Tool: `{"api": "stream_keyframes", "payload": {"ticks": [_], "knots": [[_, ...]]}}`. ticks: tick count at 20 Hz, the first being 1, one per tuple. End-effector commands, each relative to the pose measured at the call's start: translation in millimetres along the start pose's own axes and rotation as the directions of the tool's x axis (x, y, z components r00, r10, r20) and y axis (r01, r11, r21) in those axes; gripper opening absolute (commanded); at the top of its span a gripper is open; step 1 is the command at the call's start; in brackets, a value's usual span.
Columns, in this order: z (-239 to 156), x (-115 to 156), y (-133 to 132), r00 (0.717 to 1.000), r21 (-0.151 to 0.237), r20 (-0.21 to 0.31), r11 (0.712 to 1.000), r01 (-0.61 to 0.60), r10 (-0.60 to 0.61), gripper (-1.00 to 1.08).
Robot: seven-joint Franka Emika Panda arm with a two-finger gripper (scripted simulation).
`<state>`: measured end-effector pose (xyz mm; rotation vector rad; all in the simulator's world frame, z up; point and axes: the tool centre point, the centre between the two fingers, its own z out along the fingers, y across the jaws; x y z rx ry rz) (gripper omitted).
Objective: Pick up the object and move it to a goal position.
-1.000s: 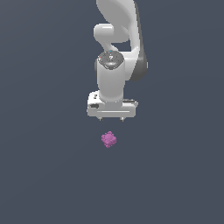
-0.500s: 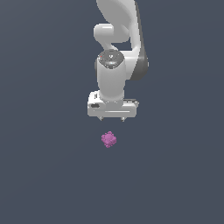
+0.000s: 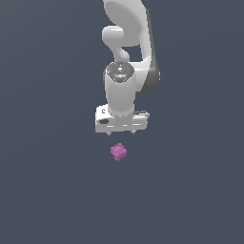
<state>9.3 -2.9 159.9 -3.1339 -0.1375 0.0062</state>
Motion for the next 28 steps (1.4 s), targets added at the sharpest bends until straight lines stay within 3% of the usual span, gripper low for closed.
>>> {"api": "stream_keyframes", "payload": {"ticks": [1,7,15,22,28], "knots": [[7,3,2,0.999,-0.002,0.001,0.999,0.049,-0.049,1.0],[27,12,7,0.979,-0.007,0.002,0.979,0.204,-0.204,1.0],[54,21,13,0.921,-0.007,0.001,0.921,0.389,-0.389,1.0],[67,26,16,0.88,-0.006,0.0,0.88,0.474,-0.474,1.0],[70,27,17,0.868,-0.006,-0.001,0.868,0.496,-0.496,1.0]]}}
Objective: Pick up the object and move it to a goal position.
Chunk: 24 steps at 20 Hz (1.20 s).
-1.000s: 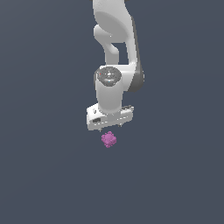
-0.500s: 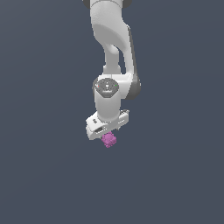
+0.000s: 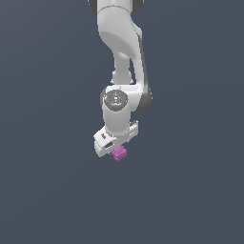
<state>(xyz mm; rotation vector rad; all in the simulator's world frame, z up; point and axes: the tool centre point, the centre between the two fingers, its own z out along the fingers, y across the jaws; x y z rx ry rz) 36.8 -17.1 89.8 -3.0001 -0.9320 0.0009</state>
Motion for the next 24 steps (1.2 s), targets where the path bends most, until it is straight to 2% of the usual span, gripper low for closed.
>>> {"api": "stream_keyframes", "payload": {"ticks": [1,6,13,18,19,24], "knots": [[0,0,0,1.0,0.0,0.0,1.0,0.0,0.0,1.0],[10,0,0,1.0,0.0,0.0,1.0,0.001,-0.001,1.0],[45,-1,-1,1.0,0.0,0.0,1.0,0.005,-0.005,1.0],[50,0,0,1.0,0.0,-0.001,1.0,0.005,-0.005,1.0],[50,0,0,1.0,0.0,-0.001,1.0,0.005,-0.005,-1.0],[50,0,0,1.0,0.0,-0.001,1.0,0.005,-0.005,-1.0]]}}
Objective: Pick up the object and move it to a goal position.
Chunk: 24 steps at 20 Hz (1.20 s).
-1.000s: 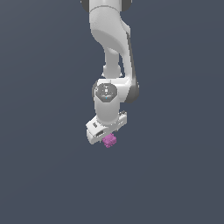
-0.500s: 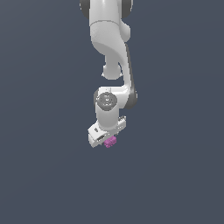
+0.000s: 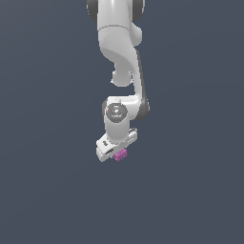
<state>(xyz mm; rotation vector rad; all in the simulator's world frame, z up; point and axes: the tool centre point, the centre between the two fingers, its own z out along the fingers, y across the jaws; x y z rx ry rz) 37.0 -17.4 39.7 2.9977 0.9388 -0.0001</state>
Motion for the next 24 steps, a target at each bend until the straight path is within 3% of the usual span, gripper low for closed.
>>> {"api": "stream_keyframes", "payload": {"ticks": [1,13,24], "knots": [[0,0,0,1.0,0.0,0.0,1.0,0.001,-0.001,-1.0],[-3,-9,-3,1.0,0.0,0.0,1.0,0.0,0.0,-1.0],[-21,-56,-16,1.0,0.0,0.0,1.0,0.0,0.0,-1.0]]}}
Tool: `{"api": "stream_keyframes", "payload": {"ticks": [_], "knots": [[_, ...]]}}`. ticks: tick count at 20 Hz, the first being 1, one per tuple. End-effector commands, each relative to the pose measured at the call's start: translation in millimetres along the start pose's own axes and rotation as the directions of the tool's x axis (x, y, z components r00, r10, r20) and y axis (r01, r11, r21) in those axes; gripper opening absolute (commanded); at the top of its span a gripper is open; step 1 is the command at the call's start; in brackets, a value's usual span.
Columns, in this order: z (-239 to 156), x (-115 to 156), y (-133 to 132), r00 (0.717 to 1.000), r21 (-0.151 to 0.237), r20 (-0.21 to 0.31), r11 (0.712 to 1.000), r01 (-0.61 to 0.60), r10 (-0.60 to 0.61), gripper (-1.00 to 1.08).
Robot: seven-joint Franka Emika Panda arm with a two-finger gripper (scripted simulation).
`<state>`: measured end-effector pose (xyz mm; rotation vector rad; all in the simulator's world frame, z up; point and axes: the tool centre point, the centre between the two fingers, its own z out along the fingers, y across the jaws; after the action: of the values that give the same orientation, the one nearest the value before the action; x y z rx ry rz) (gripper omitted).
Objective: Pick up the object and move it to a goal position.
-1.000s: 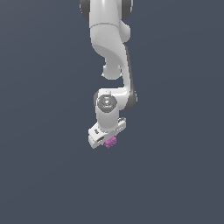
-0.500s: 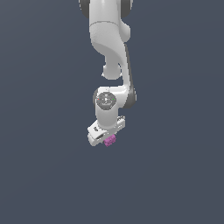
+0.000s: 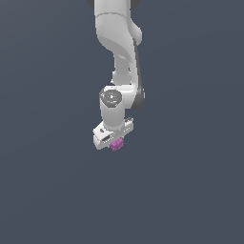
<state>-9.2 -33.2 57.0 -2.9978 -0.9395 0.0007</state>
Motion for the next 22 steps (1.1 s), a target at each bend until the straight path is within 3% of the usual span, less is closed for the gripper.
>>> {"api": "stream_keyframes", "payload": {"ticks": [1,13,22], "knots": [[-6,-15,-4,1.0,0.0,0.0,1.0,0.0,0.0,-1.0],[-35,-92,-25,1.0,-0.001,0.0,1.0,-0.001,0.001,-1.0],[-48,-123,-32,1.0,0.0,0.0,1.0,0.0,0.0,-1.0]]}}
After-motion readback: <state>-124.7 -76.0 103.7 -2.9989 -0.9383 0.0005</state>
